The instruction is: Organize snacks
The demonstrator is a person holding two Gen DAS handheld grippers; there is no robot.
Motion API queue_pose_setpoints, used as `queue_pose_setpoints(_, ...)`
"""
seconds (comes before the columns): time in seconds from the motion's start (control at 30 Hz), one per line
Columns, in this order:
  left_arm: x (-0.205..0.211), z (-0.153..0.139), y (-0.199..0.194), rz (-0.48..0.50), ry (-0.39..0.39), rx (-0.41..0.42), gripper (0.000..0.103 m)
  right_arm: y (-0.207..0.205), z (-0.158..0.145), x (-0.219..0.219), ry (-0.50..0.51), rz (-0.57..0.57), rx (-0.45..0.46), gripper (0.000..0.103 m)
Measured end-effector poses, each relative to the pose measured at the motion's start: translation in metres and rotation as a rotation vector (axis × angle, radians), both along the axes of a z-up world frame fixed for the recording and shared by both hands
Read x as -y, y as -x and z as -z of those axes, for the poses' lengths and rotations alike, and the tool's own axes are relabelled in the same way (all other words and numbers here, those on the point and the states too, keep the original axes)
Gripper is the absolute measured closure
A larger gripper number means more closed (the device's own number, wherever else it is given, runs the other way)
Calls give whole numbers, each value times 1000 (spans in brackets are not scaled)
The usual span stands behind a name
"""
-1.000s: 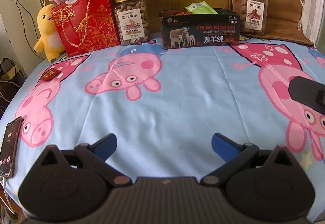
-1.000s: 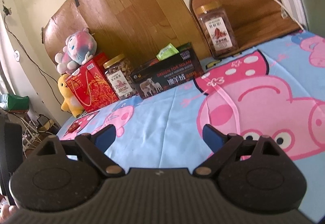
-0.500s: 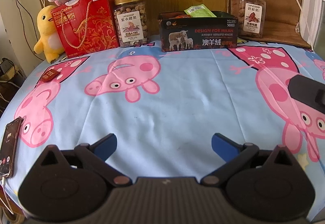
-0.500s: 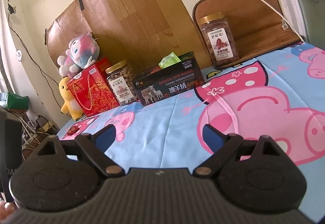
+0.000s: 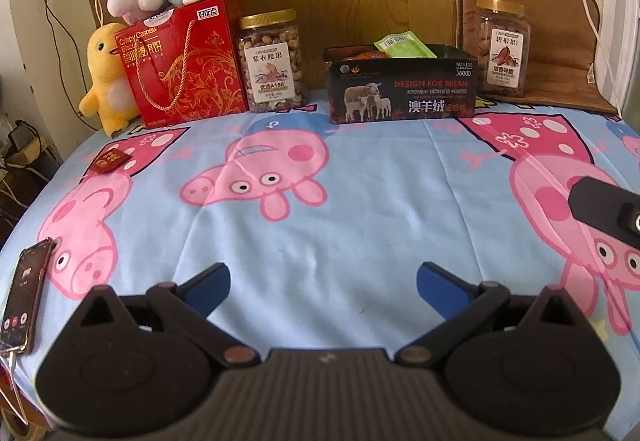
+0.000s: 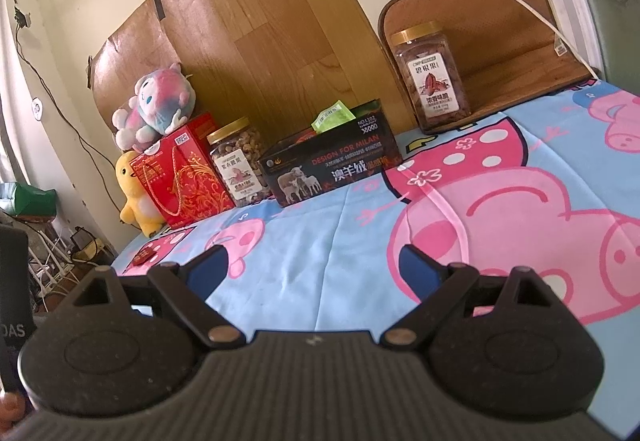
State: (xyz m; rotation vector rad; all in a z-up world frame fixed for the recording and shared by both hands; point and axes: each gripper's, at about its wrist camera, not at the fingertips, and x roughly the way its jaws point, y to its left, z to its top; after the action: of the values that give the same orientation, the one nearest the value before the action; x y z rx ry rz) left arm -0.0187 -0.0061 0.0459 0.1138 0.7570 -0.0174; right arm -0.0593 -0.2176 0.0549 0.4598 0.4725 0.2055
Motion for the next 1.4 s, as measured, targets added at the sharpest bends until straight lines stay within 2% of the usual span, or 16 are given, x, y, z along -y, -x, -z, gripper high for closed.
queue_pose_setpoints(1.4, 1, -1, -4, 32, 39, -43, 0, -2, -2, -4, 8, -11, -9, 9)
